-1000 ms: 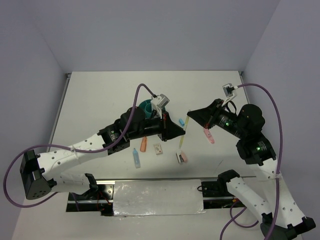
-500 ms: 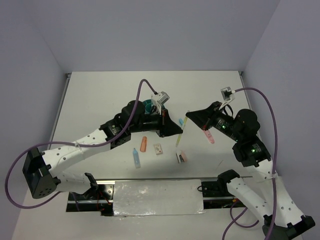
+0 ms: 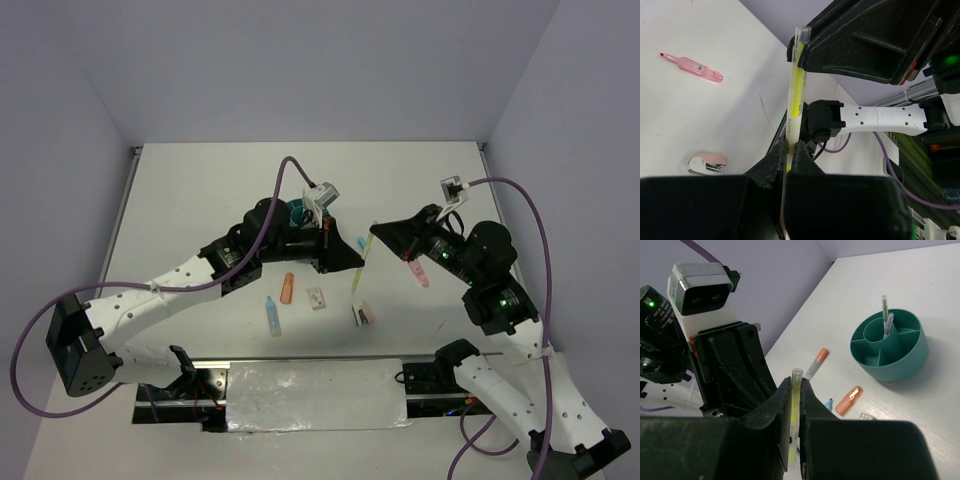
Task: Sort the stationery into containers
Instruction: Close the pen cap on the pen, then place the pen in the storage box, then pick up the stationery from the center of the board.
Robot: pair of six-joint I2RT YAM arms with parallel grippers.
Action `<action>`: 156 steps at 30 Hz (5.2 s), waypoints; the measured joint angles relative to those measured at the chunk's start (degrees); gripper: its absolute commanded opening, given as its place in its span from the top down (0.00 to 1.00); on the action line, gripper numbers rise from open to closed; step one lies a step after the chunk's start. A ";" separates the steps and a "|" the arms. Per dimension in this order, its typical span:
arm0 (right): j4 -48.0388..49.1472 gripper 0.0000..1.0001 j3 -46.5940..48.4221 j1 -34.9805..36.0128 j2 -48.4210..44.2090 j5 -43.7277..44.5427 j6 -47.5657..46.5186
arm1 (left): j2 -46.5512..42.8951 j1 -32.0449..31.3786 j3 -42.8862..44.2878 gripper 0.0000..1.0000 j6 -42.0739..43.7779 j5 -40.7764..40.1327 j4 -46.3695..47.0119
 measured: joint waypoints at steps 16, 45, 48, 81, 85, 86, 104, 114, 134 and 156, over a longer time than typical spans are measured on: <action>-16.79 1.00 26.47 2.19 18.05 -0.44 -7.56 | -2.73 -0.24 1.05 0.72 1.75 -7.91 2.89; 19.76 1.00 24.70 7.89 47.89 3.89 -19.63 | -32.59 5.53 -1.38 0.01 -8.96 -43.39 -43.80; 20.15 1.00 27.87 8.63 52.46 3.87 -22.10 | -34.38 5.60 -1.40 0.01 -8.96 -43.39 -44.94; 26.86 0.25 22.45 9.79 61.90 0.59 -27.58 | -31.23 5.62 -5.90 0.01 -4.07 -37.46 -38.93; 25.22 0.00 22.38 9.86 56.46 2.51 -27.71 | -30.03 5.62 -7.04 0.01 -4.61 -38.25 -39.08; 24.87 0.00 22.40 9.86 54.66 3.39 -27.96 | -29.38 5.62 -7.23 0.01 -4.85 -39.04 -39.45; -15.98 0.05 24.13 5.77 29.97 23.61 -19.39 | -4.35 14.97 -8.00 0.01 -10.80 -48.04 -52.15; -25.81 0.07 11.58 5.88 21.35 15.76 -15.89 | 3.13 31.12 -10.64 0.06 -2.89 -43.43 -46.99; -29.38 0.07 11.69 5.99 13.44 10.58 -13.62 | 13.27 33.18 -15.82 1.00 -2.95 -37.29 -32.17; -18.58 0.22 36.83 24.79 37.68 15.72 7.69 | -26.77 15.34 -15.34 1.00 8.46 -14.78 -22.21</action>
